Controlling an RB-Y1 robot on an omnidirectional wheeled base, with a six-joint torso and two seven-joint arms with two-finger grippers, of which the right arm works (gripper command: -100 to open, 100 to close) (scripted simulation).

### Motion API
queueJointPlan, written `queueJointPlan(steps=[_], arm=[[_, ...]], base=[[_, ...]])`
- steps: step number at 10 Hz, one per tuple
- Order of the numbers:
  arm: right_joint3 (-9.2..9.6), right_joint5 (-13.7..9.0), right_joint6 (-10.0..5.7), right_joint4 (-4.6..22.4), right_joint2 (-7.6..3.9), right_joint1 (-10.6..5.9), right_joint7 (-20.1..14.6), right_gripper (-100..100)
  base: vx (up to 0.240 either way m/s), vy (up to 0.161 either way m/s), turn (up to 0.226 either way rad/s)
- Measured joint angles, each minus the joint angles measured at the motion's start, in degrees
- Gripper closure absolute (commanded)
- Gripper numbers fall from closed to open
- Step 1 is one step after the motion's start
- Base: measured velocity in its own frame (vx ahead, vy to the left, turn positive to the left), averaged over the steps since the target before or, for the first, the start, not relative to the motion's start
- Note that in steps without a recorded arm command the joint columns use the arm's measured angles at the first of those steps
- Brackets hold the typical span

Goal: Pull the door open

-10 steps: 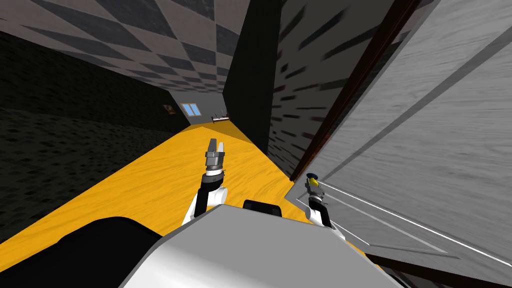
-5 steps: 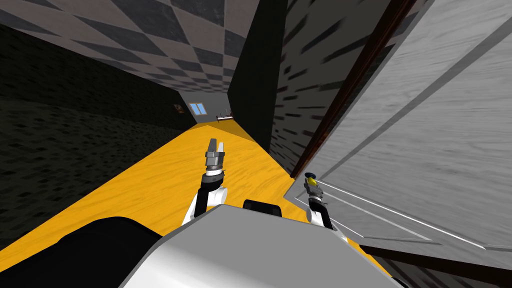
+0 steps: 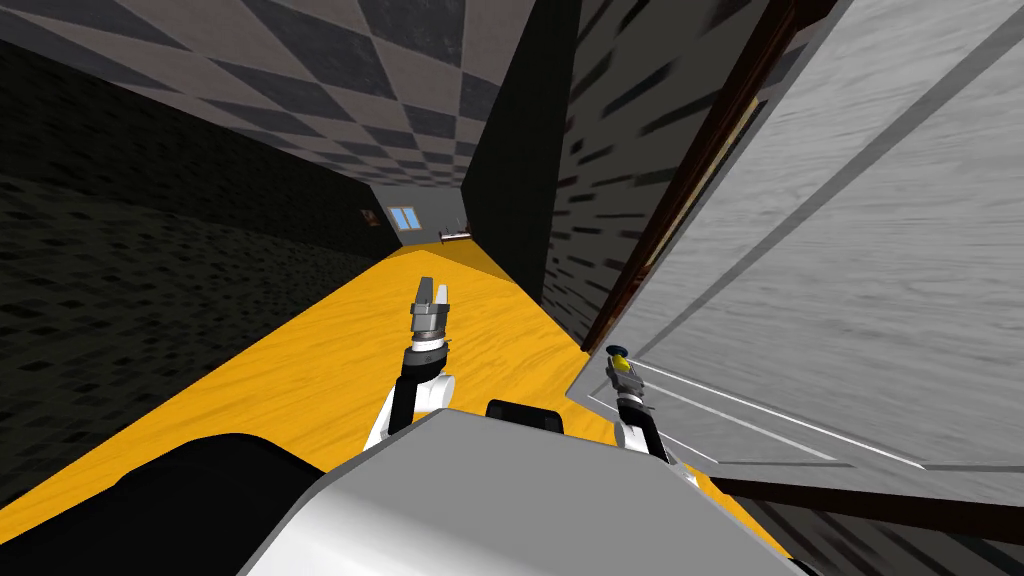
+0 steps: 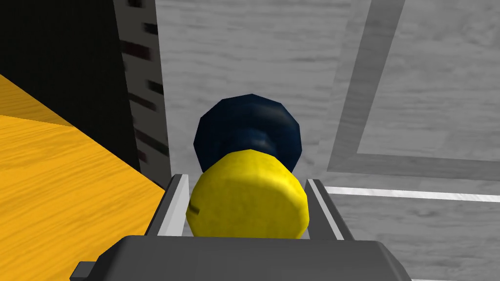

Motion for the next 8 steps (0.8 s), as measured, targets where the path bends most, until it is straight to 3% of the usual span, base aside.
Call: queueJointPlan(steps=[8], arm=[[5.45, 3.08, -1.71, -2.26, -2.88, 2.15, -4.94, 100]], base=[[-0.198, -0.028, 0.054]])
